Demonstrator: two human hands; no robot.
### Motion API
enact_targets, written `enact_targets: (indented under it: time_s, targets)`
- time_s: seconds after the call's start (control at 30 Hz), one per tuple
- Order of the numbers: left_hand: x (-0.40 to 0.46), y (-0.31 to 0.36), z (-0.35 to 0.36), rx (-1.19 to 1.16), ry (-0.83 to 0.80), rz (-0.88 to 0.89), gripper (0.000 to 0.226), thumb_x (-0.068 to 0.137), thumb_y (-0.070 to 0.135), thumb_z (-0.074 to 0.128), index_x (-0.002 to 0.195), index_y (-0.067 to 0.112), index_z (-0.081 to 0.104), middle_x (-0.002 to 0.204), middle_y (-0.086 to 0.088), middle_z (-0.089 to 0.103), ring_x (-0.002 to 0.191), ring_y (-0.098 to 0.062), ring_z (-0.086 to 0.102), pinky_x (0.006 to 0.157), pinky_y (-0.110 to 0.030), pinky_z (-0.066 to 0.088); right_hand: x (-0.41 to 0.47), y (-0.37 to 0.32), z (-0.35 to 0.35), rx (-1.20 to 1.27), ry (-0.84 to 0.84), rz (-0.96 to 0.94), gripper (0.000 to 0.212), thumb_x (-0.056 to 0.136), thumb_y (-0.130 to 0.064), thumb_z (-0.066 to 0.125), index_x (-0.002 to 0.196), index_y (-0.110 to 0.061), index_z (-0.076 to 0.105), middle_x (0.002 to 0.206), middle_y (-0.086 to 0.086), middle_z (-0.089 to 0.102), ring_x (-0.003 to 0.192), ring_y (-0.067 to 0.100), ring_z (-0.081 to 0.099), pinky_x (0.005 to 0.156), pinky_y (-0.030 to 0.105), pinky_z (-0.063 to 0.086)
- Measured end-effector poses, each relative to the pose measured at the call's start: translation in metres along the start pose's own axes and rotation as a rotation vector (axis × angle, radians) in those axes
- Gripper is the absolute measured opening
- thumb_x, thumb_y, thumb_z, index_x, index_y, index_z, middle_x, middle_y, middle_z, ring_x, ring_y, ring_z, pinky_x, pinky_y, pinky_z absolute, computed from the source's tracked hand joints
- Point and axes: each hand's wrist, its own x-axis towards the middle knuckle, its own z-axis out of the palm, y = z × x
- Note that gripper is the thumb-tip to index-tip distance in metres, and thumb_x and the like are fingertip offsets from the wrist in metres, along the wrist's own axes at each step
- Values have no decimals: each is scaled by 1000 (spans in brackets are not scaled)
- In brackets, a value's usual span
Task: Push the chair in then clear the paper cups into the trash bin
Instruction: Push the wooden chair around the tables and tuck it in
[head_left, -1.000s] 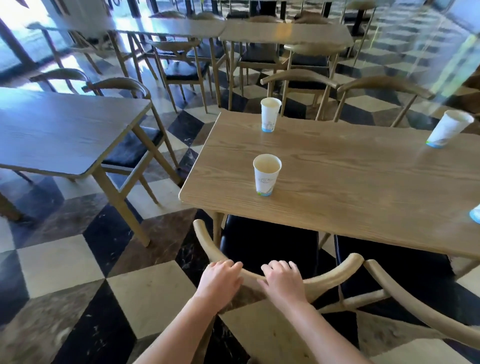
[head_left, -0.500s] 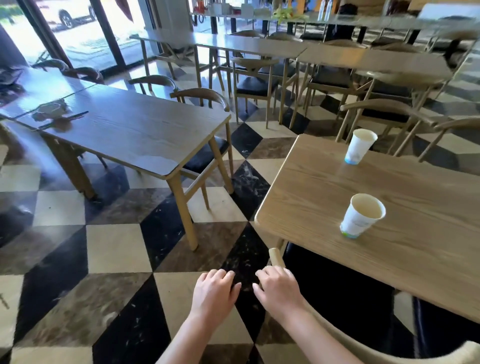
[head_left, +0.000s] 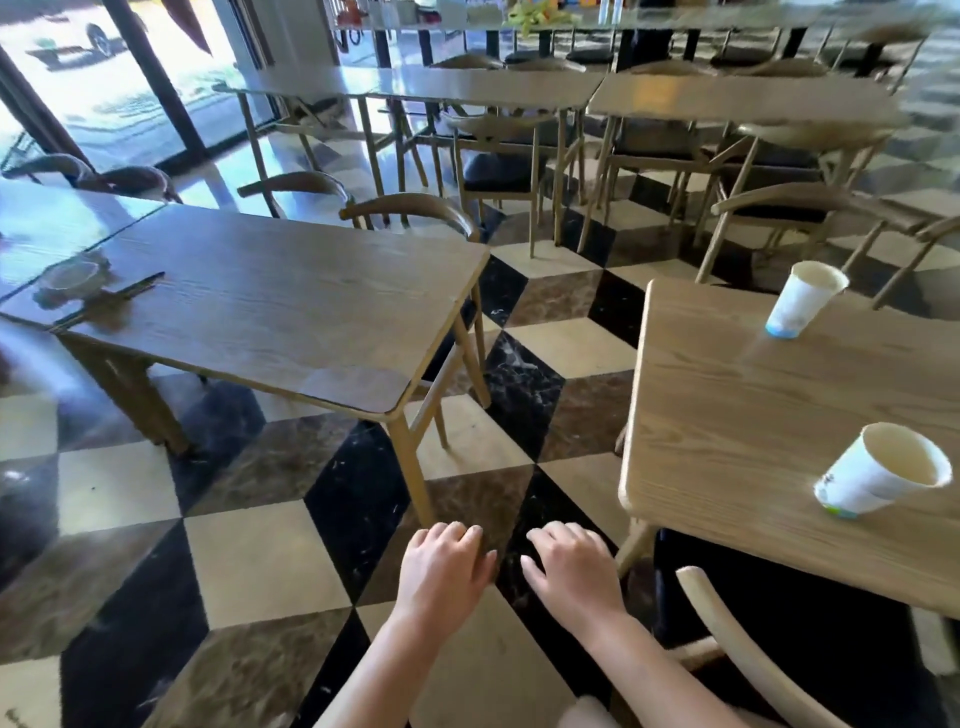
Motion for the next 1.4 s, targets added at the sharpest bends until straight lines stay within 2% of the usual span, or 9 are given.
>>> enact_targets:
  time_s: [0.13,0.23,0.33,0.4,0.53,0.73,0.97,1.2,1.4]
  targets:
    - [46,-16,7,-21,-30,30,38,82,45,40,84,19,68,72,5,66,69,-16,63,63,-31,52,46,10,3,-13,-14,42,22,60,-32,82,73,-19,69,67,-2,66,63,19,62,58,34,52]
    - [93,-29,14,2,-41,32,29,82,42,56,96,20,69,80,5,69,76,-16,66,67,-31,53,95,24,7,-25,-14,56,23,59,-32,83,72,-19,69,67,-2,66,62,19,62,57,33,51]
    - [152,-41,14,24,-47,34,34,79,40,63,106,20,66,88,4,71,82,-17,67,70,-32,53,157,38,8,-44,3,57,26,55,-32,84,70,-19,69,64,-1,65,59,21,62,53,34,50]
    - [192,-51,7,48,-46,53,36,80,41,61,109,20,65,89,4,71,83,-18,67,71,-33,53,201,44,5,-35,-2,67,24,57,-31,83,71,-17,69,65,1,65,60,23,62,53,34,50]
    - [271,-68,-7,87,-13,62,38,75,37,70,108,18,65,88,3,71,82,-19,67,69,-34,54,276,63,-3,-28,-6,33,19,69,-31,74,77,-15,69,72,3,66,68,25,62,60,35,49]
    - [367,-71,-3,29,6,45,37,82,36,62,113,16,62,90,0,69,85,-22,65,73,-35,50,360,102,-17,-25,27,34,26,86,-33,58,97,-11,66,94,8,67,90,29,60,76,37,45]
    - [478,-82,13,-32,-13,74,45,91,43,46,129,19,50,109,2,64,103,-19,58,85,-32,41,444,142,-21,-39,24,110,31,90,-37,50,106,-14,63,104,6,65,98,25,57,81,35,43]
    - [606,-80,0,-39,-30,210,40,91,44,44,122,22,54,115,3,62,109,-17,53,90,-31,37,538,182,-63,-96,71,223,30,91,-37,48,103,-14,63,100,6,65,94,25,57,78,34,42]
    - [703,-59,8,-58,-41,313,36,90,41,48,116,18,59,109,0,65,105,-22,57,87,-35,41,610,233,-87,-118,84,297,34,93,-37,45,109,-13,62,104,5,63,97,24,55,81,36,43]
